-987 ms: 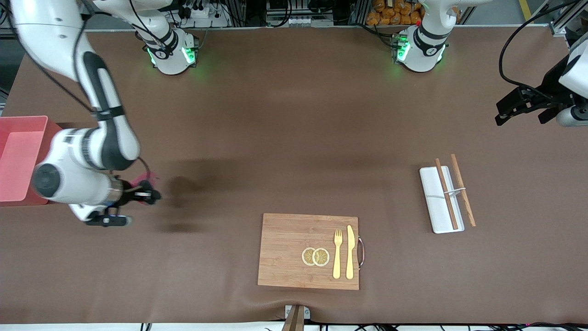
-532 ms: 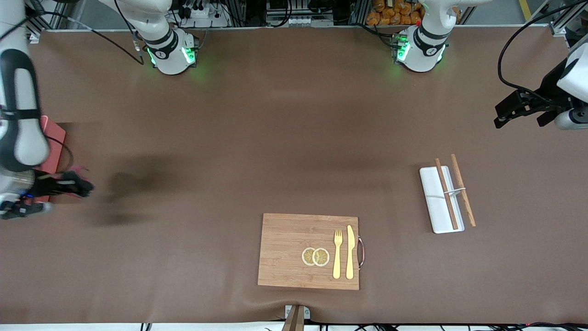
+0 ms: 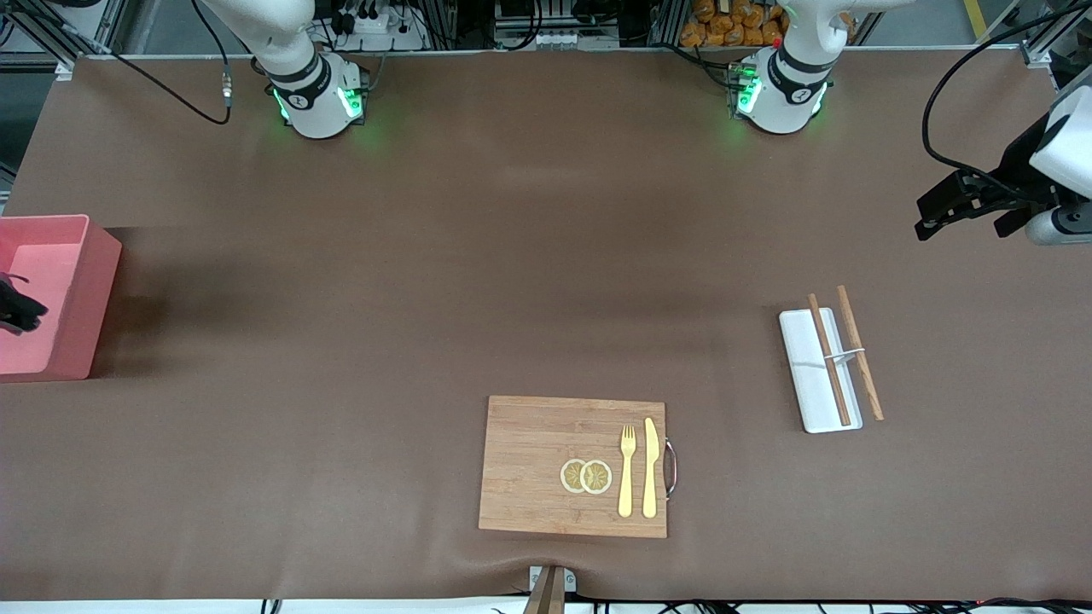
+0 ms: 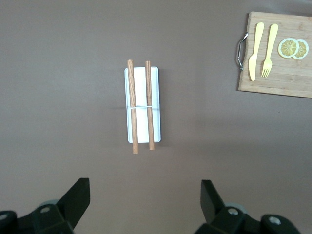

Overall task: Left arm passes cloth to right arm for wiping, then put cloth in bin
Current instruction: 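Move the cloth over the pink bin and open the right gripper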

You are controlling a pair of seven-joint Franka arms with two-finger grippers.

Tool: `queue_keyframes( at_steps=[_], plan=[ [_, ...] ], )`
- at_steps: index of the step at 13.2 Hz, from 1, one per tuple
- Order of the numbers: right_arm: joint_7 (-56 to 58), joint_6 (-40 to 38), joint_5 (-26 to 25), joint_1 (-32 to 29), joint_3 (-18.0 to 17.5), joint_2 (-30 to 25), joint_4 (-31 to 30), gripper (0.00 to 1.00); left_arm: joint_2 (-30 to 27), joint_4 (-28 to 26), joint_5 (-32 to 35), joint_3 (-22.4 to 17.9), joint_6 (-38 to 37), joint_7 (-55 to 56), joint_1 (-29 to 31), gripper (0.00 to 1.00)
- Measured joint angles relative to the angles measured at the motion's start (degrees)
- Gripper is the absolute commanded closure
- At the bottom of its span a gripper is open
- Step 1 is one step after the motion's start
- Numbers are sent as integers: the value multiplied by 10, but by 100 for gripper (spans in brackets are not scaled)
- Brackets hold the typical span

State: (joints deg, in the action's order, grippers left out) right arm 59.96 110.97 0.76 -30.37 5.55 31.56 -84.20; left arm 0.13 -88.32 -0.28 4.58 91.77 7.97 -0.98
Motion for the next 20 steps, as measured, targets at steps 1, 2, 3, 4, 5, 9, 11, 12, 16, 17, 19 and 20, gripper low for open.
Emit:
queue_keyframes(
  at_steps=[1, 2, 3, 4, 5, 9, 11, 12, 16, 17, 19, 20],
  plan=[
    [19, 9, 0, -13, 0, 17, 9, 100, 1, 0, 0, 0, 1, 0, 0, 0],
    [37, 22, 0, -26, 0, 35, 15, 100, 2, 0, 0, 0, 1, 0, 0, 0],
    [56, 31, 0, -36, 0, 51, 19, 100, 2, 0, 0, 0, 2, 0, 0, 0],
    [75, 37, 0, -46, -1, 64, 21, 88, 2, -1, 0, 0, 2, 0, 0, 0],
    [86, 48, 1, -54, -1, 75, 23, 33, 2, -1, 0, 0, 2, 0, 0, 0],
    [91, 60, 21, -68, -1, 98, 26, 0, 3, -1, 0, -1, 4, 0, 1, 0],
    [91, 60, 29, -68, -4, 99, 29, 0, 3, -1, 0, -1, 5, 0, 1, 0],
    [91, 59, 35, -68, -8, 99, 34, 0, 3, -1, 0, -1, 5, 0, 1, 0],
    [86, 20, 64, -50, -21, 77, 56, 0, 3, -1, 0, -1, 7, 0, 2, 0],
    [77, 13, 65, -38, -22, 62, 59, 0, 3, -1, 0, -1, 7, 0, 2, 0],
    [50, -11, 65, -10, -22, 34, 59, 0, 3, -1, 0, -2, 7, 0, 2, 0],
    [30, -21, 65, 4, -22, 26, 59, 0, 3, -1, 0, -2, 7, 0, 2, 0]
  ],
)
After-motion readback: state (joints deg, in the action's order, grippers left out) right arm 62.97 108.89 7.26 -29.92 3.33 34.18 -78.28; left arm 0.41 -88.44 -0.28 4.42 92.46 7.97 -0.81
